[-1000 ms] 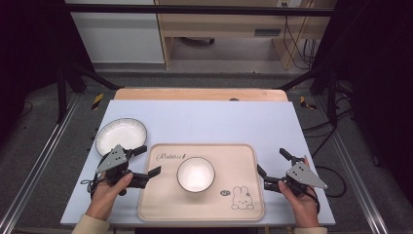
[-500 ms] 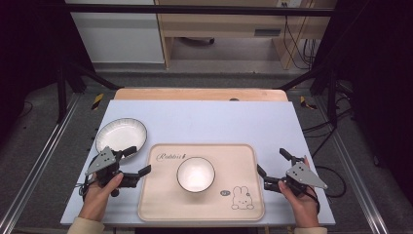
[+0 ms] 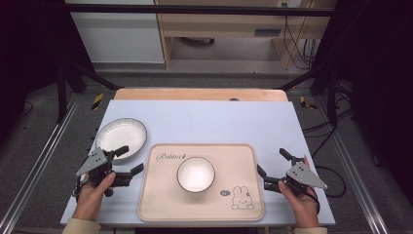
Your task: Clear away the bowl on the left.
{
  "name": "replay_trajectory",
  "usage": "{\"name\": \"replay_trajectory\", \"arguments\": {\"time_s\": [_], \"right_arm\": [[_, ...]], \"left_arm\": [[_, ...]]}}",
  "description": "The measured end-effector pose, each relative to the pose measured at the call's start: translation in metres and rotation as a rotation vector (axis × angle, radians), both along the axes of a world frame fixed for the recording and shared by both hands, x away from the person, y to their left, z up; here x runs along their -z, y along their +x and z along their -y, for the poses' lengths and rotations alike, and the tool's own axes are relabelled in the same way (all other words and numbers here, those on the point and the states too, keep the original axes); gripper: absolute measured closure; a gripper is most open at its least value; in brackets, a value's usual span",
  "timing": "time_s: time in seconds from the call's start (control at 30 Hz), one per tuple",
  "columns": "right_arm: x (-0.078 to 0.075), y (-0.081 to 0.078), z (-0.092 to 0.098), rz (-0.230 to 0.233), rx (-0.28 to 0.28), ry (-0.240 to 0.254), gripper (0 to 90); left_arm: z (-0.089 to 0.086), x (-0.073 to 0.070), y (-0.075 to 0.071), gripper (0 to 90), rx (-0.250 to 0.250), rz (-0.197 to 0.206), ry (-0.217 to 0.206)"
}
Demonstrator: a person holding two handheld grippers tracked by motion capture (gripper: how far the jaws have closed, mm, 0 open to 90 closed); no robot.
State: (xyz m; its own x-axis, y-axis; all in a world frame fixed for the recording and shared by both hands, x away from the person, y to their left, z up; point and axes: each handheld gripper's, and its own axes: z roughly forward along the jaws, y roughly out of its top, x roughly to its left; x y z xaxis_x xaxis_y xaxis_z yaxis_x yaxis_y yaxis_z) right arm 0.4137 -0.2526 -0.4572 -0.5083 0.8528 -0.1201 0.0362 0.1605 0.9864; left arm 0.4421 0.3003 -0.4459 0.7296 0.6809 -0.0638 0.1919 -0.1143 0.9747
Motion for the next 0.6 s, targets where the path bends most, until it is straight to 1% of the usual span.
{"name": "replay_trajectory", "arguments": {"time_s": [0.17, 0.3, 0.33, 0.43, 0.5, 0.53, 0.6], "right_arm": [[0.000, 0.000, 0.000, 0.001, 0.000, 0.000, 5.2], [0.000, 0.000, 0.001, 0.003, -0.003, 0.001, 5.3], [0.000, 0.000, 0.001, 0.002, -0.002, 0.003, 5.3], [-0.001, -0.001, 0.001, 0.007, -0.002, 0.002, 5.3], [-0.002, -0.001, 0.002, 0.007, 0.000, 0.009, 5.1], [-0.002, -0.001, 0.003, 0.010, 0.002, 0.008, 5.0], [-0.002, -0.001, 0.004, 0.012, 0.004, 0.012, 5.0]], "left_arm": [[-0.006, 0.005, -0.001, 7.4, -0.011, -0.009, -0.004], [-0.005, 0.010, -0.004, 7.4, -0.001, -0.012, 0.021], [-0.003, 0.011, -0.006, 7.4, 0.004, -0.014, 0.034], [-0.002, 0.012, -0.007, 7.4, 0.005, -0.014, 0.026], [-0.001, 0.011, -0.008, 7.4, 0.000, -0.004, 0.028], [-0.002, 0.008, -0.009, 7.5, -0.008, 0.007, 0.009], [-0.002, 0.006, -0.010, 7.5, -0.012, 0.013, 0.002]]}}
